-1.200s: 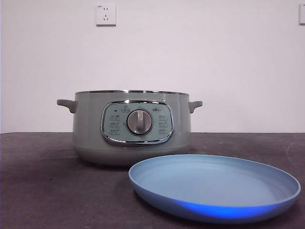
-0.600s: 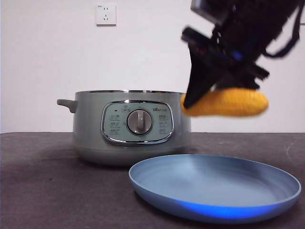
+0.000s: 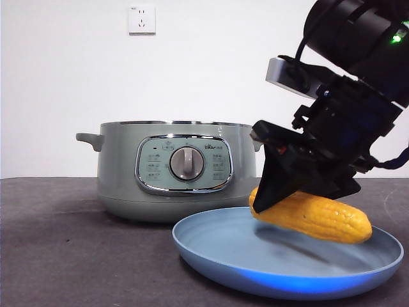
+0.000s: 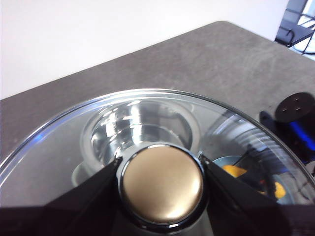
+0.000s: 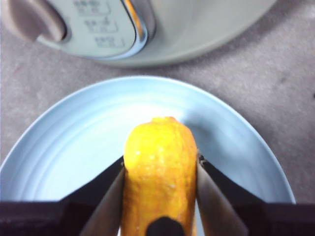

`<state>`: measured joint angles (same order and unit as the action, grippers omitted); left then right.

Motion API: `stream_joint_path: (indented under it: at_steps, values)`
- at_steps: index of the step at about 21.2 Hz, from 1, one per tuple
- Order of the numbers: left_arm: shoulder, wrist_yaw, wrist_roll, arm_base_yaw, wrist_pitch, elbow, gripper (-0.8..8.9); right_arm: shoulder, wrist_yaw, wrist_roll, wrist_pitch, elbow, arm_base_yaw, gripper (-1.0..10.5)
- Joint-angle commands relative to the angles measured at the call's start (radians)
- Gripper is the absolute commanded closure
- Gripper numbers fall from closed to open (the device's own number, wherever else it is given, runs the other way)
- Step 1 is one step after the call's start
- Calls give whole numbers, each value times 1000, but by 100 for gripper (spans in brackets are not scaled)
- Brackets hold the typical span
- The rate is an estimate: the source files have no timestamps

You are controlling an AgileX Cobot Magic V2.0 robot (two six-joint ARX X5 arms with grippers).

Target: Take the corn out from the steamer,put the corn on the plate,close the lid

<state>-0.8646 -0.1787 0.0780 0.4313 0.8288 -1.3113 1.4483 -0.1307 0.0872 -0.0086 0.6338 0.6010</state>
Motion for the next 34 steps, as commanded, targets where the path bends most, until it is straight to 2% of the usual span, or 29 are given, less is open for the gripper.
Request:
stream_joint_path:
  at_steps: [1, 5, 6, 10, 11, 13, 17, 21, 26, 34]
  values:
    - [3, -13, 1, 1, -53, -23, 821, 39, -1, 10, 8, -7, 1, 963]
    - [-11, -14, 1, 1, -55, -23, 821, 96, -2, 10, 12, -7, 3, 956]
    - [-16, -14, 1, 1, -57, -23, 821, 100, -2, 10, 11, -7, 3, 916]
    - [-31, -14, 1, 1, -70, -23, 821, 84, -2, 10, 10, -6, 3, 523]
    - [-38, -14, 1, 1, -80, -23, 821, 75, -2, 10, 10, -6, 3, 455]
    - [-58, -14, 1, 1, -107, -23, 821, 46, -2, 10, 10, -6, 3, 402]
    - [-118, -43, 3, 1, -166, -23, 821, -86, -1, 20, 0, -6, 3, 402]
    - [-209, -66, 4, 1, -271, -23, 821, -321, 9, 50, -83, -6, 3, 407]
    - [-382, -68, 31, 1, -424, -23, 821, -665, 108, 50, -257, -6, 2, 407]
    - [-576, -93, 27, 2, -599, -23, 821, -909, 194, 49, -429, -6, 2, 407]
